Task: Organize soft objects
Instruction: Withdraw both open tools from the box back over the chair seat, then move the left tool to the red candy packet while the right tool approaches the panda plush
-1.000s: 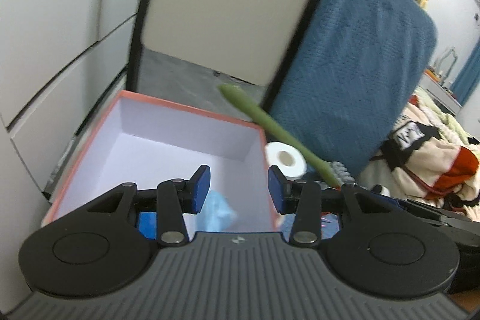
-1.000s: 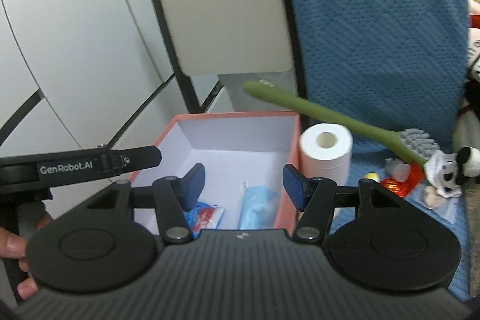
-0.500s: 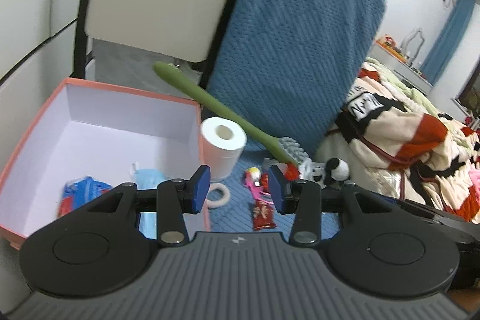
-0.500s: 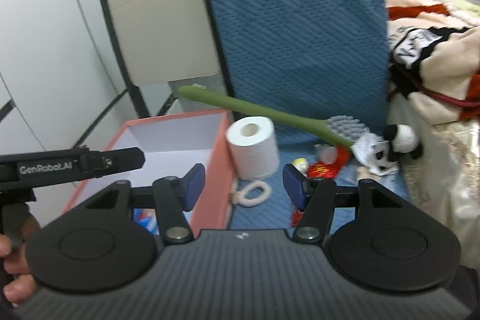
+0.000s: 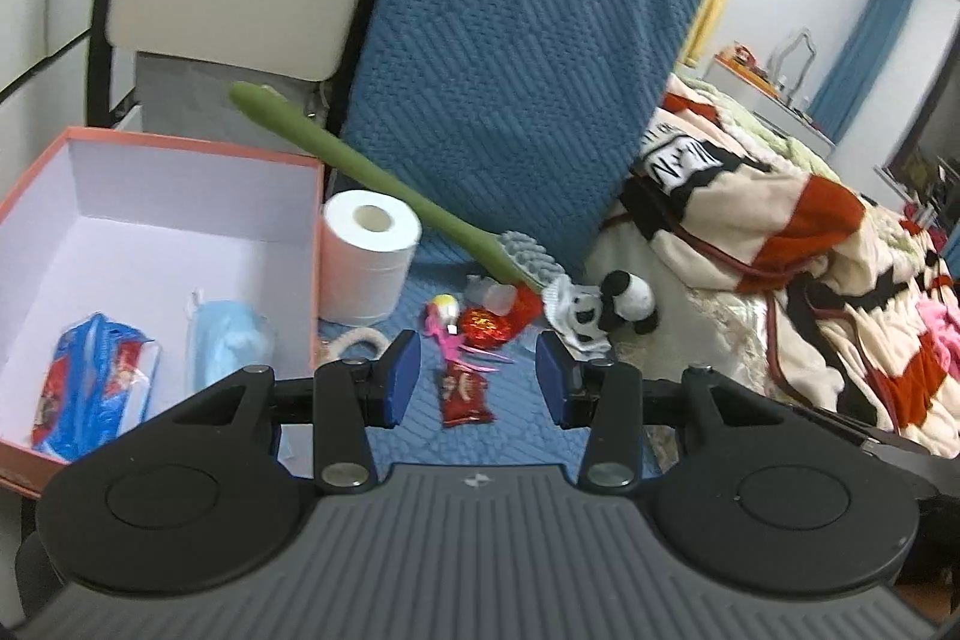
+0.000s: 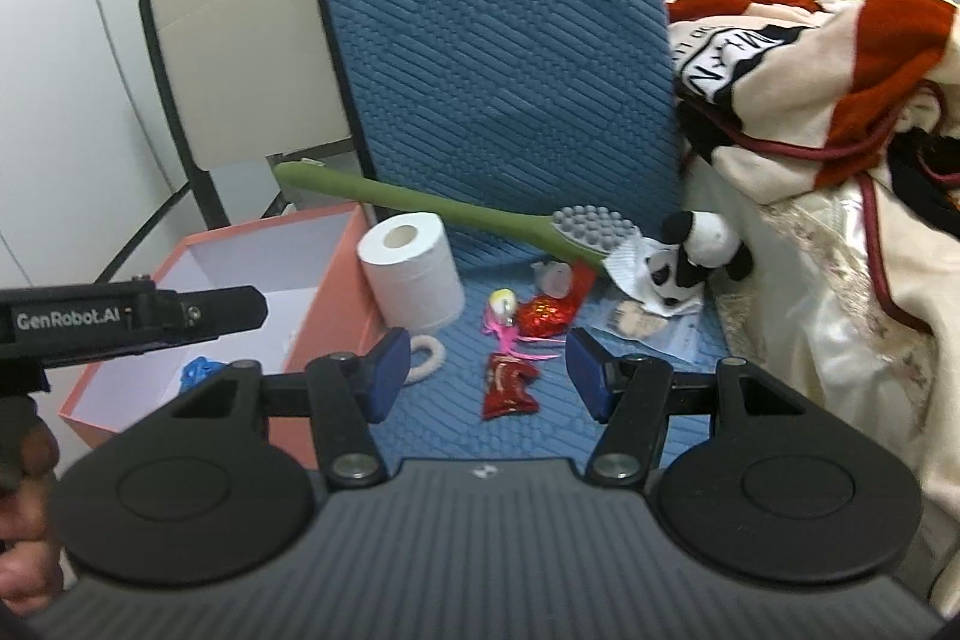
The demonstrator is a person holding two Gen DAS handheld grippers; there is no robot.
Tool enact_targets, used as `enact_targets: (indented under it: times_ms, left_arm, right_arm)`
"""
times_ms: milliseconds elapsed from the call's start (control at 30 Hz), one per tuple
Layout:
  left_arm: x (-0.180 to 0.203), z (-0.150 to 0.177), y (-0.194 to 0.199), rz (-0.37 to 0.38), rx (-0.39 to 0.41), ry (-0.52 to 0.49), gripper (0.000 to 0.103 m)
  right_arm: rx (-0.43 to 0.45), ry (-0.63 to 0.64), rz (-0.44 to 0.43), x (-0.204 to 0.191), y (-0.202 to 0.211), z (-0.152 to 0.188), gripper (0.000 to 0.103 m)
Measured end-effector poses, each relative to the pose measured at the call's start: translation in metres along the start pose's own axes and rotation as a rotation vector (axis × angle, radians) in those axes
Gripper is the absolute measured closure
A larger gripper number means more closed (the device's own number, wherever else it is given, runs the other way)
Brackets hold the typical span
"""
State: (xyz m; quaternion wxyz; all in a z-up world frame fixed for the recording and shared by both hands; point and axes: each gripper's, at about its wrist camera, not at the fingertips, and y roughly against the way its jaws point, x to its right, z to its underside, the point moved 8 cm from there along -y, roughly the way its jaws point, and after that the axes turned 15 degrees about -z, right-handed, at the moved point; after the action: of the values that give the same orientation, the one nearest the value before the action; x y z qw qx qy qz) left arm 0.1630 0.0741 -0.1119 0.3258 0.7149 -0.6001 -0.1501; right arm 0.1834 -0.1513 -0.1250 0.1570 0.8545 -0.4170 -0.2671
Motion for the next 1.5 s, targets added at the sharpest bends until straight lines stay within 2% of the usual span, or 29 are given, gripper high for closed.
enact_targets:
  times_ms: [667,900,1200,1500]
  left_arm:
    - [0.067,0.052,-0.015,0.049,-0.03,-0.06,0.052]
    - [0.081,0.067,-0.032,0.039,-0.05,-0.076,0.052]
    - [0.09,0.07,-0.071,0.003,-0.077,-0.068,0.052]
    - [0.083,0.07,-0.107,-0.053,-0.092,-0.074,0.052]
  right_arm:
    - [-0.014,-0.025,0.091,0.058,0.036,0.051,0.043]
    - [-0.014,-0.106,0.121,0.08,0.03,0.069,0.043]
    - [0.036,-0.137,0.118,0.096,0.02,0.063,0.043]
    - [0.07,-0.149,0.111,0.116,-0.014,0.05,0.043]
